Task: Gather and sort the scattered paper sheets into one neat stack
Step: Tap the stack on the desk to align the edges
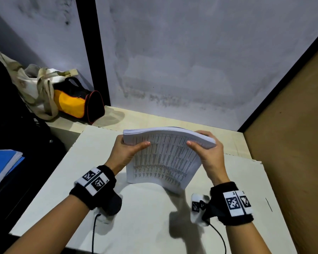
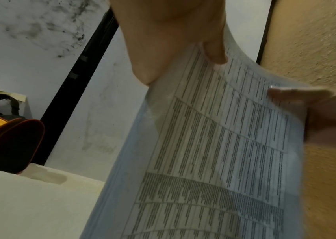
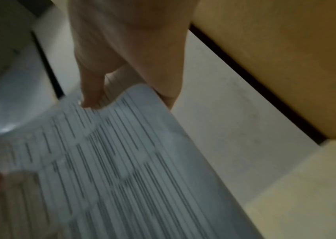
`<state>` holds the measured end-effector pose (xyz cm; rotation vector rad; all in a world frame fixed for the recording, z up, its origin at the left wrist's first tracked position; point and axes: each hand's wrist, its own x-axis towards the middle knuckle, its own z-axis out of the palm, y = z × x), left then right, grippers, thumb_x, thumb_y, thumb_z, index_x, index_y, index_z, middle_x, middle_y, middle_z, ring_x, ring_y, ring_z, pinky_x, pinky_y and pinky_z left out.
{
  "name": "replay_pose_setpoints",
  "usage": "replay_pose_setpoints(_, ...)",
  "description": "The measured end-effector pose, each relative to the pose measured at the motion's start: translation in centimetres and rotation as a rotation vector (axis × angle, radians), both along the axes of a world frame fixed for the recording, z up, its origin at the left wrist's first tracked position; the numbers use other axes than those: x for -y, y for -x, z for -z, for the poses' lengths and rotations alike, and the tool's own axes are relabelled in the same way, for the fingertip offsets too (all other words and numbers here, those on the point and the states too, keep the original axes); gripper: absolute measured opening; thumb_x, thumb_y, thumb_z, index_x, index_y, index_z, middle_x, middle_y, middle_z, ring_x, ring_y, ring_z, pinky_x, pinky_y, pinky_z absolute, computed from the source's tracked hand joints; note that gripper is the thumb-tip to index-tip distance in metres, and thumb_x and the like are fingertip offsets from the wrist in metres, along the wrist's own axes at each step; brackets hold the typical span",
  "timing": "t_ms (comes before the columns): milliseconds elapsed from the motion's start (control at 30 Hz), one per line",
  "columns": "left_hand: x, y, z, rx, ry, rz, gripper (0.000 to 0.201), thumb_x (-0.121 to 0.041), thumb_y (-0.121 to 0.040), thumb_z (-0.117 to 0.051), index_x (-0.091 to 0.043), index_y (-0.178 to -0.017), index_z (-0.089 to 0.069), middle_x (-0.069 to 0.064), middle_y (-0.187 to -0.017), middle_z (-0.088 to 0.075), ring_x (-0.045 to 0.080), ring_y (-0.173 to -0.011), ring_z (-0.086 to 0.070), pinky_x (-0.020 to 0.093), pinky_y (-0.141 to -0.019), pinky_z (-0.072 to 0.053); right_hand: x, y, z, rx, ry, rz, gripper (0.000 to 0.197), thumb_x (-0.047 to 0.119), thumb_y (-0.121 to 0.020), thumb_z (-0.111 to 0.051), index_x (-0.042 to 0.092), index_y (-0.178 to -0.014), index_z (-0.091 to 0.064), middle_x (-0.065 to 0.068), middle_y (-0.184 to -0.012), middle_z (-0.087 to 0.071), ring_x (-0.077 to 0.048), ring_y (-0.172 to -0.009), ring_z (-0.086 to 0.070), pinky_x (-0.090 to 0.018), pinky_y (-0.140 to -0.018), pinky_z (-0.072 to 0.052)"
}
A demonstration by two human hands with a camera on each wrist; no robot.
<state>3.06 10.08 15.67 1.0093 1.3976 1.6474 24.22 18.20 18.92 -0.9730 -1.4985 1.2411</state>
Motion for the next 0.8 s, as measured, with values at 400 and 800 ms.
replay_pose_setpoints(400,-0.6,-0.3,-0.3,0.02,-0.059,0.031,0.021,-0.042,-0.053,-0.08,-0.035,-0.071,-0.074,-0.015,-0.068,-0.072,-0.001,-0.065,-0.065,0.012,-0.06,-0.049,2.0,4.2,-5.3,1.33,-0.689,-0.218,0.089,0.052,-0.089,-0.047,0.018,-0.148,0.01,0.0,-0.158,0.001,-0.022,-0.146,0.007,-0.052,-0.111,0.011)
replay_pose_setpoints(800,-0.9,-0.5,0.3,0.01,-0.067,-0.027,0.028,-0.002,-0.074,-0.069,-0.029,-0.07,-0.074,-0.013,-0.065,-0.071,0.0,-0.062,-0.064,0.013,-0.06,-0.05,1.2,7.0,-5.9,1.36,-0.766,-0.385,0.05,0.039,-0.091,-0.05,0.015,-0.133,-0.034,-0.009,-0.127,-0.052,-0.028,-0.118,-0.047,-0.045,-0.1,-0.031)
